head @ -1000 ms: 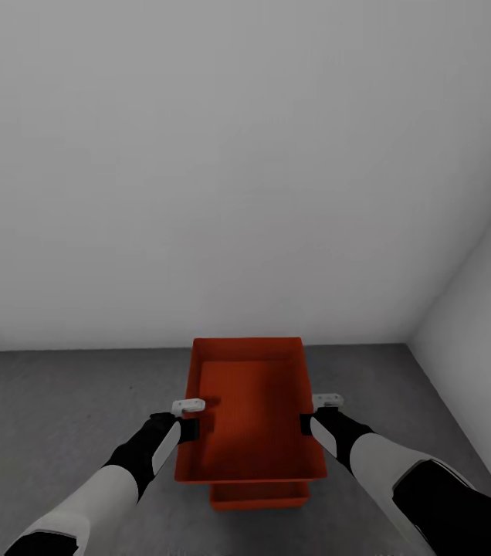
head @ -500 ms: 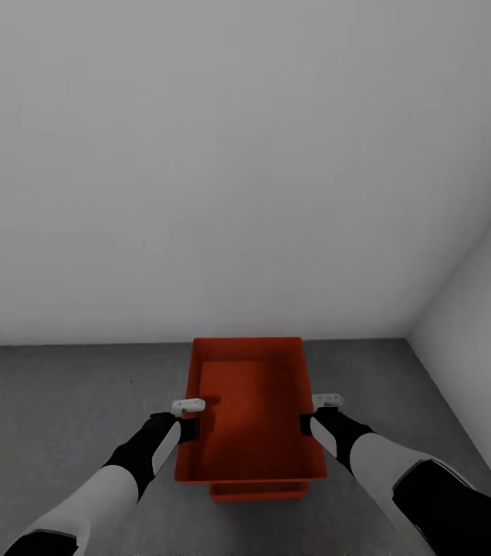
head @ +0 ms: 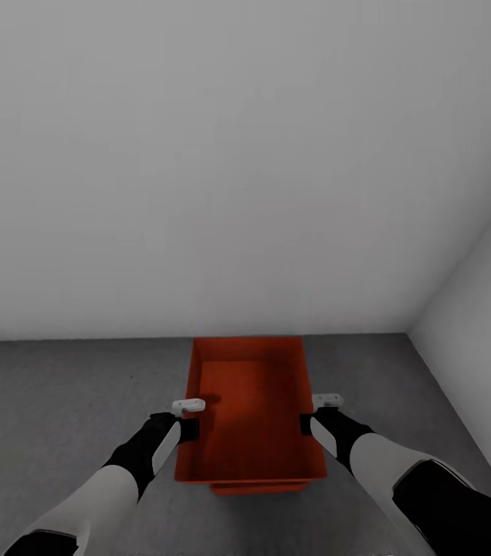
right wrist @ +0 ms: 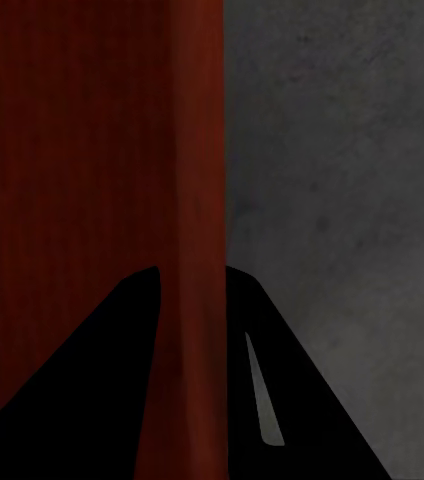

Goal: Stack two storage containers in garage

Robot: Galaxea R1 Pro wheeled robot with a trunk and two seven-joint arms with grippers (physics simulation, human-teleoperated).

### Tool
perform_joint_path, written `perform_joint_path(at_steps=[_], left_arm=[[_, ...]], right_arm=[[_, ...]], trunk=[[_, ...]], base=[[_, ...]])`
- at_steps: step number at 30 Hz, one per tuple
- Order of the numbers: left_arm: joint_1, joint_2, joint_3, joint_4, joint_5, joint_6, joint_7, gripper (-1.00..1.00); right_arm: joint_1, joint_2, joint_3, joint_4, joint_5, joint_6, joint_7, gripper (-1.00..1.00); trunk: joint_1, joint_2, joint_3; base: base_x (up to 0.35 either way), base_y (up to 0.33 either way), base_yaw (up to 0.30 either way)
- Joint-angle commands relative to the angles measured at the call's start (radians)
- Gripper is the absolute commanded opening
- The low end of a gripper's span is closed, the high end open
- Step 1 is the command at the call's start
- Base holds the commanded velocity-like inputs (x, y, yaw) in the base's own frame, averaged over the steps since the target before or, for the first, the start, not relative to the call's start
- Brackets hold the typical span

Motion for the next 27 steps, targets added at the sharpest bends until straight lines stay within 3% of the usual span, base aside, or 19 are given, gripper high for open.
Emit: perform_joint_path(at_steps=[1, 27], left_arm=[[0.0, 0.002, 0.003, 0.0, -0.009, 0.009, 0.015, -1.0], [0.0, 0.002, 0.003, 0.0, -0.009, 0.009, 0.015, -1.0]], right_arm=[[-0.001, -0.001, -0.02, -0.004, 0.025, 0.002, -0.009, -1.0], [-0.001, -0.001, -0.021, -0.004, 0.024, 0.002, -0.009, -1.0]], trunk=[[0.0, -0.001, -0.003], [0.0, -0.001, -0.045]], base=[[0.0, 0.0, 0.0], [0.0, 0.0, 0.0]])
